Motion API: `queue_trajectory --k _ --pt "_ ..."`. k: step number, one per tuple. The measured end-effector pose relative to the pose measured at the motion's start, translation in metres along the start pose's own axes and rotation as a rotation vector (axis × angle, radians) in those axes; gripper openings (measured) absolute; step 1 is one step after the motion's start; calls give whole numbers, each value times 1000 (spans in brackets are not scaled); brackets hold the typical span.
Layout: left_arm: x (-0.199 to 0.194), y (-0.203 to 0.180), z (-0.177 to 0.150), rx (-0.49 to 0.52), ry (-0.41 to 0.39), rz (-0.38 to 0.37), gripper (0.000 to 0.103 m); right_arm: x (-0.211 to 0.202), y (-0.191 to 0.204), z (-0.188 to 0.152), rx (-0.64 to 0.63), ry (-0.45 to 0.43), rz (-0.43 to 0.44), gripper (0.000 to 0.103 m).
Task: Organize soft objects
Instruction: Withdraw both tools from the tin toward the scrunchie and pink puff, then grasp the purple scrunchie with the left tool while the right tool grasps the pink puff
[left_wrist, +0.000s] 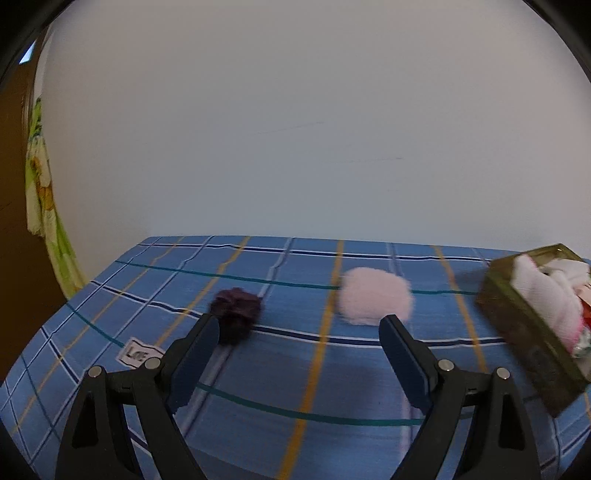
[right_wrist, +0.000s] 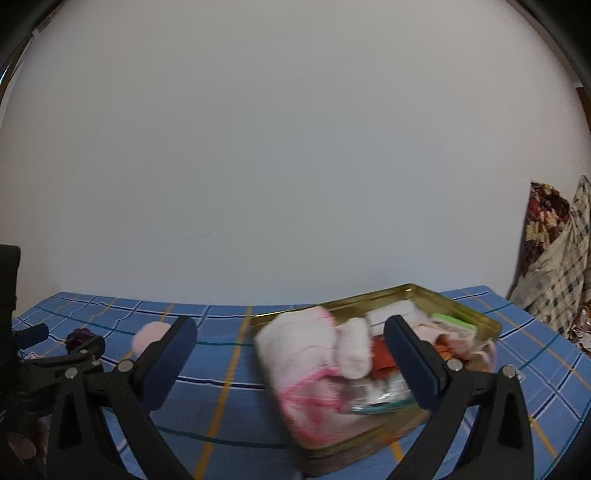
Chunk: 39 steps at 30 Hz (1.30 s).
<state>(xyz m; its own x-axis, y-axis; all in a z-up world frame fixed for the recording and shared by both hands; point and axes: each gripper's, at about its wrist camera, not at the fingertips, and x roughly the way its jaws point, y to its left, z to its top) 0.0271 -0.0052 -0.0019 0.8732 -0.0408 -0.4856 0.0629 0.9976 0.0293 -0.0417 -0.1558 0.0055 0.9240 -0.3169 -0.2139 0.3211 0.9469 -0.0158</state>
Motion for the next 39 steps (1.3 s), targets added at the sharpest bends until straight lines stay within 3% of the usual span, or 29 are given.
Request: queue_trajectory --k 8,17,24,30,32,34,39 --pt "30 44 2 -95 94 20 90 22 35 -1 -23 47 58 103" --pt "69 63 11 -117 185 37 90 47 67 -3 -42 108 100 103" --pt "102 75 14 -165 281 2 90 82 86 -3 -14 227 146 103" --pt "124 85 13 -203 351 -92 90 119 103 -5 9 345 199 103" --pt "124 92 13 -211 350 -126 81 133 108 -6 13 383 204 103" --pt "124 96 13 -189 354 -118 66 148 112 -8 30 421 216 103" --pt "122 105 13 -163 355 -122 50 176 126 -11 34 490 207 103"
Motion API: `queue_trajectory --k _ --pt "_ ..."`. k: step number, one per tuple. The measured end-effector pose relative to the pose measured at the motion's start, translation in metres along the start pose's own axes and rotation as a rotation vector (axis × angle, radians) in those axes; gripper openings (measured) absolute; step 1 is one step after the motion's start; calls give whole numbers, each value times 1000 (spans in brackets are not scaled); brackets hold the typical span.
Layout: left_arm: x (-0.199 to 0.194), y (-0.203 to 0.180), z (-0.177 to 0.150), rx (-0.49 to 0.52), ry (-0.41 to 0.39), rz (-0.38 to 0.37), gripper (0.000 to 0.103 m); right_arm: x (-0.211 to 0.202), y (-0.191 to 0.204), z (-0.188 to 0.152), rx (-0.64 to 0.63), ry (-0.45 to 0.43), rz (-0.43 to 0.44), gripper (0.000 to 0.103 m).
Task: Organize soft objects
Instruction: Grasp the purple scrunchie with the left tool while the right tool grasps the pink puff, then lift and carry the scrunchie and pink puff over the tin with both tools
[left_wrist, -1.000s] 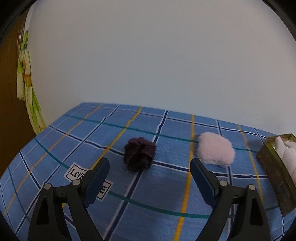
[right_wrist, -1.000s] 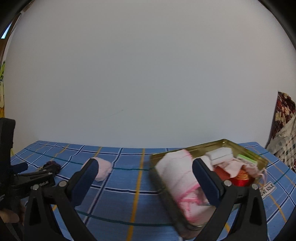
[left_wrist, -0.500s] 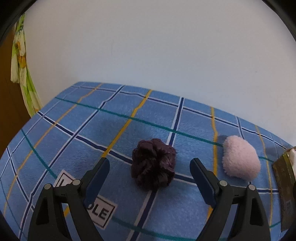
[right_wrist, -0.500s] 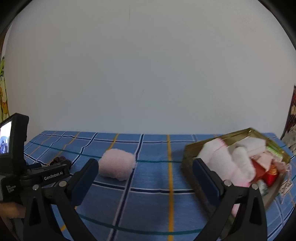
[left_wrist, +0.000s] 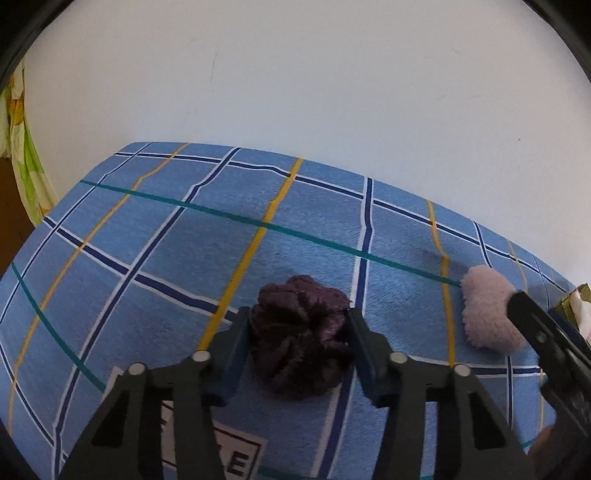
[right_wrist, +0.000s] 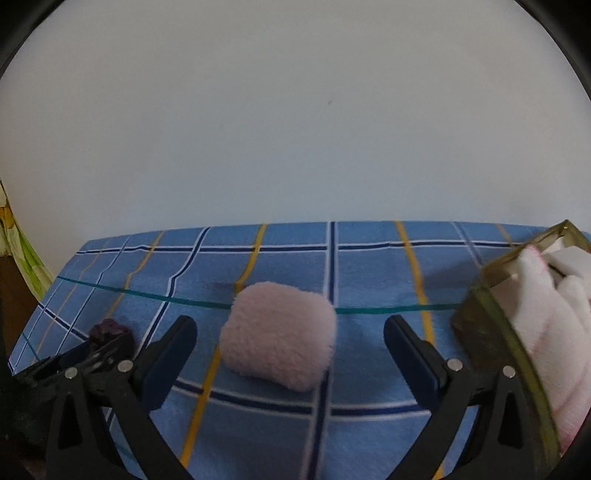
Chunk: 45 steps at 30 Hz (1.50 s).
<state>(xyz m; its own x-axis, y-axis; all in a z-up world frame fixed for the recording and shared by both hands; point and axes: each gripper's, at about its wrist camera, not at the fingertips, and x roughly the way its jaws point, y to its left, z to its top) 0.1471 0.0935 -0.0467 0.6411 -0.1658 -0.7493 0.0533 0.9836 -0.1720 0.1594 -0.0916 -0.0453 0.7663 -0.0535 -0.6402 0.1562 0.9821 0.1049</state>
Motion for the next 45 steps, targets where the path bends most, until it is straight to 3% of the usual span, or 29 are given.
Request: queue_trajectory --k 4,8,9,17,21,25,28,30,39,45 --pt "0 -2 -1 10 -3 -6 42 25 11 6 -24 71 -6 101" --pt "-3 -8 -1 40 -25 15 41 49 15 5 -49 189 -39 71" --pt "-5 -10 -2 48 -34 22 41 47 13 6 -47 173 -44 63" --pt "-13 -7 -3 35 -65 35 41 36 2 7 -52 123 -10 34" --pt "-20 -2 -3 7 -100 24 41 14 2 4 -69 22 49 32" --pt "-30 0 -2 -21 -153 6 41 -27 -10 3 -62 -147 198 32" --pt "-37 1 -1 -33 -189 -8 41 -52 -17 2 -50 -254 244 32" --pt "-42 1 0 -33 -212 -10 41 -61 -19 -2 -46 -281 257 32" --pt "-63 -11 -1 -5 -320 -43 41 -85 -26 -18 -66 -332 230 32" --pt "-69 -25 -8 28 -336 -68 41 -112 -32 -37 -106 -370 103 33"
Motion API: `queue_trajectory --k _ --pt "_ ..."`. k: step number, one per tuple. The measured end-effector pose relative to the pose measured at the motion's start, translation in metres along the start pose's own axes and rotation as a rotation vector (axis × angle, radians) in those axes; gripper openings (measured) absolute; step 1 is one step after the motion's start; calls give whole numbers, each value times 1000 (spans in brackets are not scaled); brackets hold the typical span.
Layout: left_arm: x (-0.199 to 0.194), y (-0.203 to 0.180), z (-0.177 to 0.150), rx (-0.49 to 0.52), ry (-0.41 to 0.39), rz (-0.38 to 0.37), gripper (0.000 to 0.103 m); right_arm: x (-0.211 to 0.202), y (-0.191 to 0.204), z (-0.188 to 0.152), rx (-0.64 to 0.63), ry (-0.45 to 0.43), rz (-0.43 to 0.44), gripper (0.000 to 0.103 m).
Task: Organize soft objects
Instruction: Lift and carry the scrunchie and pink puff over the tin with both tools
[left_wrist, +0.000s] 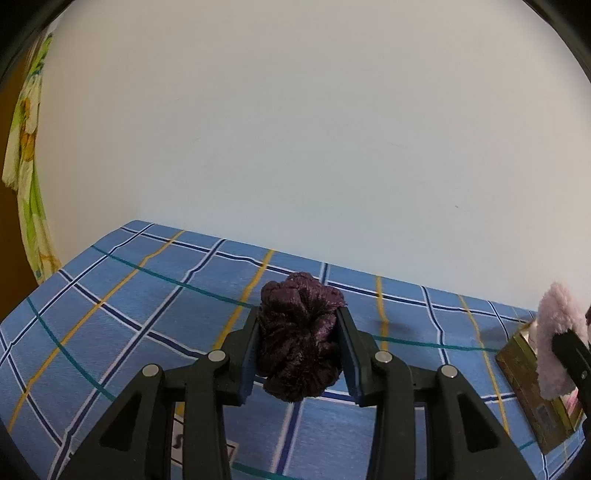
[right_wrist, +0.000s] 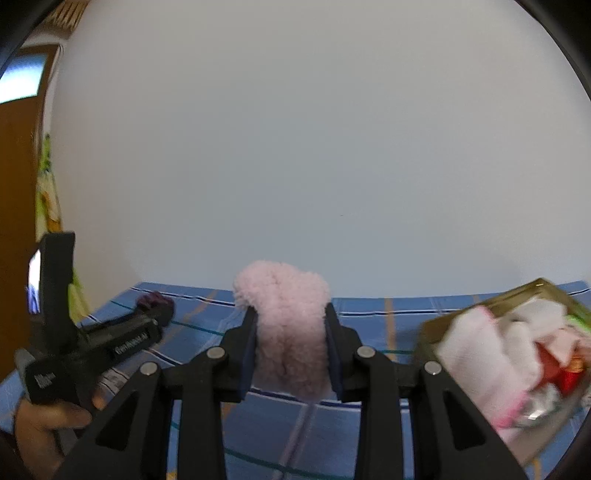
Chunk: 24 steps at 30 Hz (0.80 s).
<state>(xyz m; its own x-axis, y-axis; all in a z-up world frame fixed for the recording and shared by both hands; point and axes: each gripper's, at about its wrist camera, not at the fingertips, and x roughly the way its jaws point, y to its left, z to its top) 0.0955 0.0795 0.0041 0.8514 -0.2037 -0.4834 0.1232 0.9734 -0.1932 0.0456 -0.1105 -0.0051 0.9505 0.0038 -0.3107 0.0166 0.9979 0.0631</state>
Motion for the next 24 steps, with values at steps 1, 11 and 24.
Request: queue_trajectory --k 1,11,24 --pt "-1 -3 -1 8 -3 -2 41 -5 -2 -3 -6 1 -17 32" --pt "-12 -36 -16 62 -9 -26 41 -37 -10 -8 -29 -12 -70 33" --pt "-29 -88 -40 125 8 -107 41 -63 -34 -7 -48 -3 -86 33"
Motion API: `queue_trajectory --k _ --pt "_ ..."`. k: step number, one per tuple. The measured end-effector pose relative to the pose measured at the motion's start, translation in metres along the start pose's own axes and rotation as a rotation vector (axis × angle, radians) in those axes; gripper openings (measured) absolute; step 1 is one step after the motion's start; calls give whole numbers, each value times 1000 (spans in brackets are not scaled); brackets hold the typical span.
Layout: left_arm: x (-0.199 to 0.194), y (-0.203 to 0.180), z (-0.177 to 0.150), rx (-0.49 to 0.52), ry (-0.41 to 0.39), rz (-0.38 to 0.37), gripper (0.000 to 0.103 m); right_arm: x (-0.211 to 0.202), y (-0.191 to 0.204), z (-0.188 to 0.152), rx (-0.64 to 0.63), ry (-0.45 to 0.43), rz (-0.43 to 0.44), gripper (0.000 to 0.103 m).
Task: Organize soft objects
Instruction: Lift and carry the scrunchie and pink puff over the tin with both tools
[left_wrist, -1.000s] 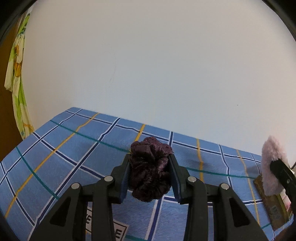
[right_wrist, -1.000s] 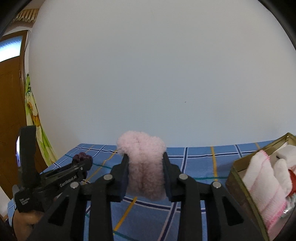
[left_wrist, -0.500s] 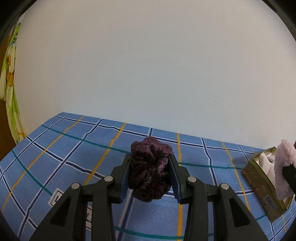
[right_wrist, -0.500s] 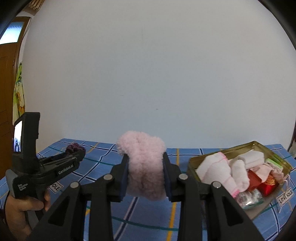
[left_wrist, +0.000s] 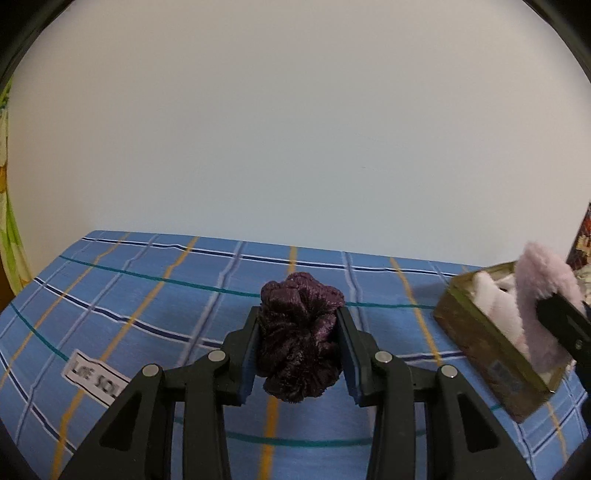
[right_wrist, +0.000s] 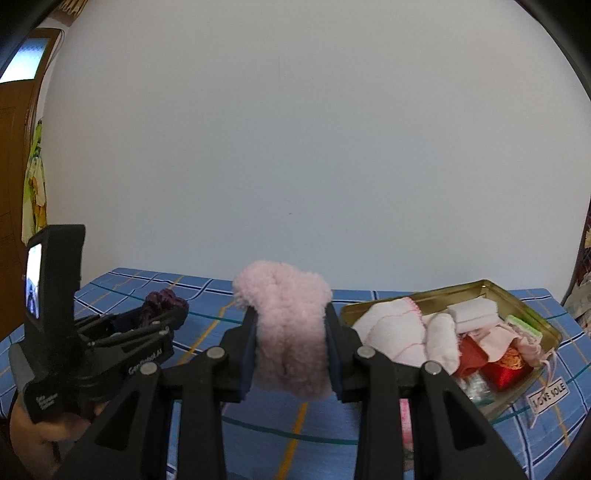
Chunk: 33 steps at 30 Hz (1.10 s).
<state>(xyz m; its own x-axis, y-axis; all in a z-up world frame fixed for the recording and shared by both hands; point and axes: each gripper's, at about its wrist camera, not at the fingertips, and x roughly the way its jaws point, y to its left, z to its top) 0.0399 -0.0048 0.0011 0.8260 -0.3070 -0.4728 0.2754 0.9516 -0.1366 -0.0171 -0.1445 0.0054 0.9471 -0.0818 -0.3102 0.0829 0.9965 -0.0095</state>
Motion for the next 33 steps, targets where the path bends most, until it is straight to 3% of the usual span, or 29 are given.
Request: queue_trajectory --k 10,33 --pt "-17 -50 -10 41 -12 -68 41 -18 -31 -2 -16 -11 -47 33" --pt "-31 -152 -16 108 -35 -148 41 -60 -93 6 -6 -60 -179 33"
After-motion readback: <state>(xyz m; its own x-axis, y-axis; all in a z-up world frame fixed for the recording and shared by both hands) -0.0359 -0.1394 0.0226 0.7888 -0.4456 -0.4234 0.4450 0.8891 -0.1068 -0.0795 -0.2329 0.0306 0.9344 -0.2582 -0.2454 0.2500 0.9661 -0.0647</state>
